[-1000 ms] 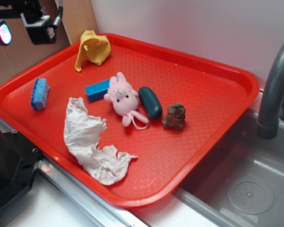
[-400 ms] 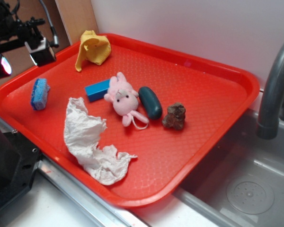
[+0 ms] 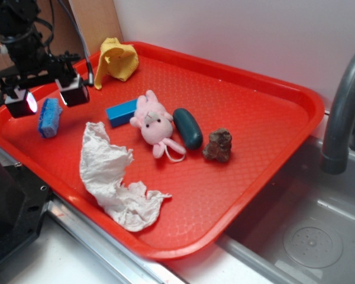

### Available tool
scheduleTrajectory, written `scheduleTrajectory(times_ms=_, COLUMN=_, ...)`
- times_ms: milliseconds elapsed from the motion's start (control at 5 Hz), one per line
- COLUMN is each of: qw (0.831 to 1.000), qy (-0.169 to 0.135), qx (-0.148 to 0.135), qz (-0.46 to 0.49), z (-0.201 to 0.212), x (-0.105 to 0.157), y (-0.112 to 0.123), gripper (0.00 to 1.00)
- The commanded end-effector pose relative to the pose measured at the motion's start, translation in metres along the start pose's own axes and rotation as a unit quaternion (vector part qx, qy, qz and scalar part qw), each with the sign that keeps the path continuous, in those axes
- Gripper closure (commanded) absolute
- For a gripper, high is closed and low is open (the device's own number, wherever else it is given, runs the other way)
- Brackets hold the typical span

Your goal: Grab the blue sponge.

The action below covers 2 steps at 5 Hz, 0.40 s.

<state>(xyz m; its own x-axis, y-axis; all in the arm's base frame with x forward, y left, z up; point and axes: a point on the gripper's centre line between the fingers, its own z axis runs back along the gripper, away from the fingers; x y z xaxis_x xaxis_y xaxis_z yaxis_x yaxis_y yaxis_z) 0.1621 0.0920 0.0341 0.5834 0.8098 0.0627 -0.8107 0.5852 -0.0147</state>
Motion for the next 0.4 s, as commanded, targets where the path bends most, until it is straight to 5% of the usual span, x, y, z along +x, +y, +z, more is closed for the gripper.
scheduleTrajectory(times_ms=0, qw=1.0, qy=-0.001, qx=0.03, qz=-0.01, z=-0.014, x=-0.006, y=-0.002, gripper=1.0)
scheduleTrajectory(times_ms=200, qw=0.999, qy=-0.009, qx=0.017, qz=-0.038, z=0.006, x=-0.007, y=0.0, gripper=1.0)
